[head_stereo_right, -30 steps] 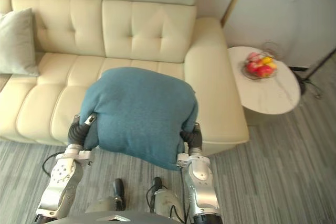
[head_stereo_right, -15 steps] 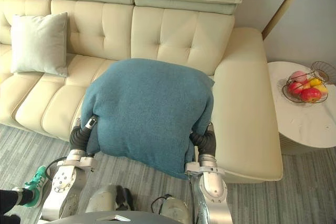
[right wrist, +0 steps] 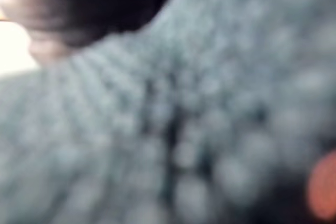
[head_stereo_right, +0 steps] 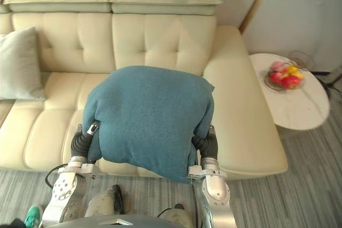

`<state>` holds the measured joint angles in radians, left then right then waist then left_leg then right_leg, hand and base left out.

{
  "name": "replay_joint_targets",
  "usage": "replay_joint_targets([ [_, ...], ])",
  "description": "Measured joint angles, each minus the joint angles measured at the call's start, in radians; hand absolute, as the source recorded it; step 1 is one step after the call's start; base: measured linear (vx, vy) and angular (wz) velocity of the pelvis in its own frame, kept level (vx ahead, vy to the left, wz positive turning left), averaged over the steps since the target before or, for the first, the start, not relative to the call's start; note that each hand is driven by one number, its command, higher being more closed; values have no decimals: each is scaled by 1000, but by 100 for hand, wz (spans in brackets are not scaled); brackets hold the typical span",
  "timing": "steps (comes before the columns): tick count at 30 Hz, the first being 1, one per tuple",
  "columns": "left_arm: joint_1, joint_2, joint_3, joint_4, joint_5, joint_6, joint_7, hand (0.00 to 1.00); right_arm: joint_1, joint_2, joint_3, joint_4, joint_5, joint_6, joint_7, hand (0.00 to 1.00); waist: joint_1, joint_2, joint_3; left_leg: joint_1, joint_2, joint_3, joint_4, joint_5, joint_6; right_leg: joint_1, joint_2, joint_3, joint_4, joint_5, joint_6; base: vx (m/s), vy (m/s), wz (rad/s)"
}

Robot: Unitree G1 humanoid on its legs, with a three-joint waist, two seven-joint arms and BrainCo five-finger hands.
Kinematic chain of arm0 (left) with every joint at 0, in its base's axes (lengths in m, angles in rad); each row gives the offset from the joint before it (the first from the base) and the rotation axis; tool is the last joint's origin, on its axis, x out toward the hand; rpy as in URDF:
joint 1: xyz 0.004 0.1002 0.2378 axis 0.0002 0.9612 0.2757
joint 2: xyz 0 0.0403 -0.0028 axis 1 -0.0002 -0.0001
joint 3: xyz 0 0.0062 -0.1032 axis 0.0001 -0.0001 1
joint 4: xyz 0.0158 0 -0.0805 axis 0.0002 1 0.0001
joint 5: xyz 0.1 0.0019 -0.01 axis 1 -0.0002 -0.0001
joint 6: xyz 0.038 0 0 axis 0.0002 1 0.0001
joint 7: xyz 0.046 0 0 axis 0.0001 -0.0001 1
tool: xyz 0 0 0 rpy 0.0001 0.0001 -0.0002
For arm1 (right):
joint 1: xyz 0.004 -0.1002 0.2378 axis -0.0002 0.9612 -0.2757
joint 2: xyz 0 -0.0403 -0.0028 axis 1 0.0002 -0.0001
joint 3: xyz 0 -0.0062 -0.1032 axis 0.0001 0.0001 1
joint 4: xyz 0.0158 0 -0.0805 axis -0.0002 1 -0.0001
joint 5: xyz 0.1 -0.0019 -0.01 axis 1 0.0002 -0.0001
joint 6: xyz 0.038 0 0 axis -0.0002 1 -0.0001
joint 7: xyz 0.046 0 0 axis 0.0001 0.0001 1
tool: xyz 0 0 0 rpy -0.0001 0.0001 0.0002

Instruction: Pick up cushions and gather them together orderly.

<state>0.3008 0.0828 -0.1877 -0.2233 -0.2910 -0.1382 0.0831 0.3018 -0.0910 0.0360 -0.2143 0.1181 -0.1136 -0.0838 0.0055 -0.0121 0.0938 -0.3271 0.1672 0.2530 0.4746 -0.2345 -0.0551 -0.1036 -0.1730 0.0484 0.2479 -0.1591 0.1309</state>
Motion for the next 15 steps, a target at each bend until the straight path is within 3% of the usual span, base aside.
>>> replay_joint_targets([
  [3,-7,26,1,27,1,13,-1,100,-16,4,2,115,-9,7,20,100,-8,-18,3,66,-29,52,-9,-18,27,-140,-44,0,288,5,2,58,162,-52],
  [4,-5,37,3,49,2,20,-1,100,-21,4,7,159,-10,10,27,100,-16,-23,4,109,-40,57,-29,-36,52,-164,-58,-10,367,29,-19,159,132,-24],
  [5,-2,40,7,56,4,23,-1,100,-23,3,10,182,-10,12,33,100,-21,-23,3,133,-41,56,-49,-35,55,-163,-58,-18,377,16,-41,137,66,-15],
  [7,-2,40,31,71,13,23,-1,100,-36,3,35,207,-10,13,47,100,-24,-16,-12,157,-25,57,-98,-23,53,-194,-2,-73,273,-50,-39,140,-4,-8],
  [8,-8,44,43,80,21,21,-1,100,-42,5,36,202,-13,13,53,100,-31,-29,-16,155,-25,52,-91,-10,33,-194,45,-91,134,-4,-62,205,-59,16],
  [9,-10,51,48,81,22,22,-1,100,-43,7,36,195,-18,13,53,100,-33,-48,-16,153,-43,39,-76,-12,31,-192,64,-84,60,85,-71,290,-64,29],
  [10,-17,14,49,117,22,27,-1,100,-53,-20,33,194,-27,13,53,100,-36,-2,-15,156,-28,-13,-60,-16,23,-144,88,-92,19,122,-60,226,-42,11],
  [12,-16,9,51,117,21,27,-2,100,-63,-34,34,190,-31,13,55,100,-27,14,-25,178,-20,-20,-91,-15,22,-96,96,-91,-75,146,-58,191,0,-16],
  [15,-25,2,52,117,21,27,-4,100,-70,-37,29,186,-30,13,55,100,-30,16,-28,218,-20,-25,-162,-4,4,-43,109,-91,-175,192,-64,162,-15,-10],
])
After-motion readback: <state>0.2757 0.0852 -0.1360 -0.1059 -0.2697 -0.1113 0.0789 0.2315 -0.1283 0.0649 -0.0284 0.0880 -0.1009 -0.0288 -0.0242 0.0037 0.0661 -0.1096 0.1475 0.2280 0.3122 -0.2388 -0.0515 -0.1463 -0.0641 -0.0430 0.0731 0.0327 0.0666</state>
